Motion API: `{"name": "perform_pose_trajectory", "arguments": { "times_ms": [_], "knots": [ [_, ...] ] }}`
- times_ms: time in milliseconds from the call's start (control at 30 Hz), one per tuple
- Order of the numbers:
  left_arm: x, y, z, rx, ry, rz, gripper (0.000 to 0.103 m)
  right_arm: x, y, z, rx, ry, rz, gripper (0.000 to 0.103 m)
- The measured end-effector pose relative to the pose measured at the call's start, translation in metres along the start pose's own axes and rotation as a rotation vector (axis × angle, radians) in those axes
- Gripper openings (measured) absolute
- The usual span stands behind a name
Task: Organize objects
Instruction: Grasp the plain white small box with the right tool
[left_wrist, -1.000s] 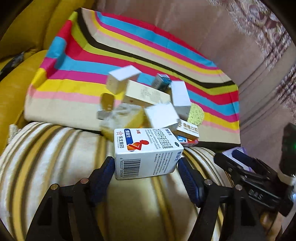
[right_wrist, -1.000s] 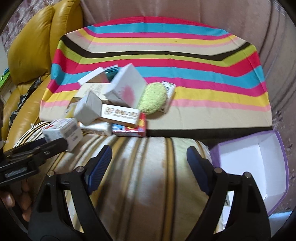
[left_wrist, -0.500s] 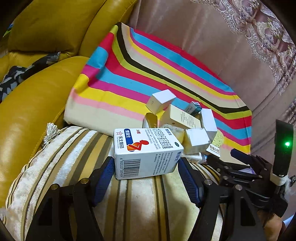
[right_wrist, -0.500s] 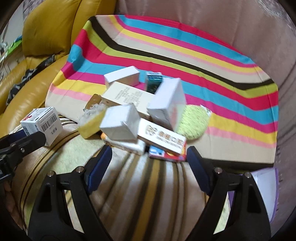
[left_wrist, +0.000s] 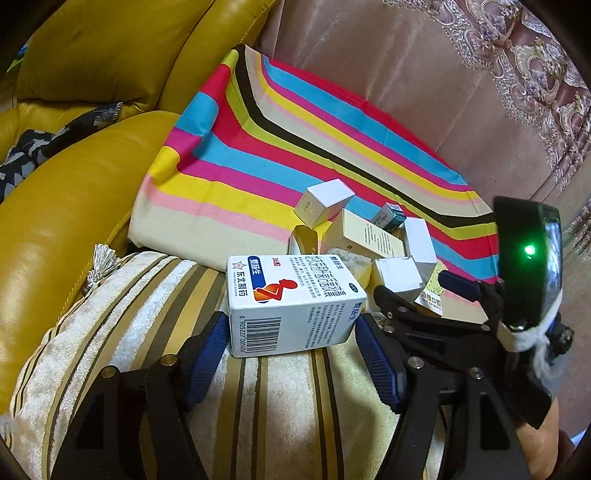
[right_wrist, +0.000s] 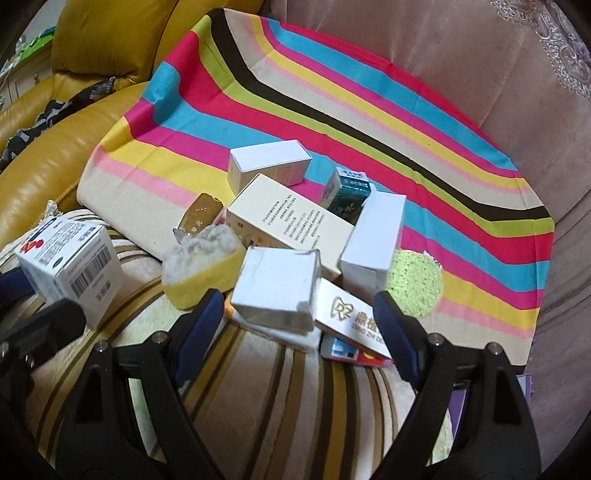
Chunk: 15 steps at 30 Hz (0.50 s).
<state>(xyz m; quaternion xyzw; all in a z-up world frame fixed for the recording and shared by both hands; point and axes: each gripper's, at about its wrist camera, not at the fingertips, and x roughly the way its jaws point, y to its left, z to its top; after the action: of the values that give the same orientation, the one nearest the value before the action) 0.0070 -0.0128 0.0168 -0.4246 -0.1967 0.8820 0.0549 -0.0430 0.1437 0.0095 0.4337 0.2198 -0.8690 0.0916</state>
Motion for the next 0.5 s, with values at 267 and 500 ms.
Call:
{"name": "perform_pose_trajectory", "arguments": {
  "times_ms": [267, 500],
  "knots": [
    [0.002, -0.003, -0.002, 0.021, -0.001, 0.02, 0.071, 0.012, -0.006, -0.002, 0.039, 0.026, 0.025, 0.05],
    [0.001, -0.013, -0.004, 0.059, -0.005, 0.032, 0.071, -0.007, -0.027, -0.017, 0.125, -0.019, 0.077, 0.05]
  ]
}}
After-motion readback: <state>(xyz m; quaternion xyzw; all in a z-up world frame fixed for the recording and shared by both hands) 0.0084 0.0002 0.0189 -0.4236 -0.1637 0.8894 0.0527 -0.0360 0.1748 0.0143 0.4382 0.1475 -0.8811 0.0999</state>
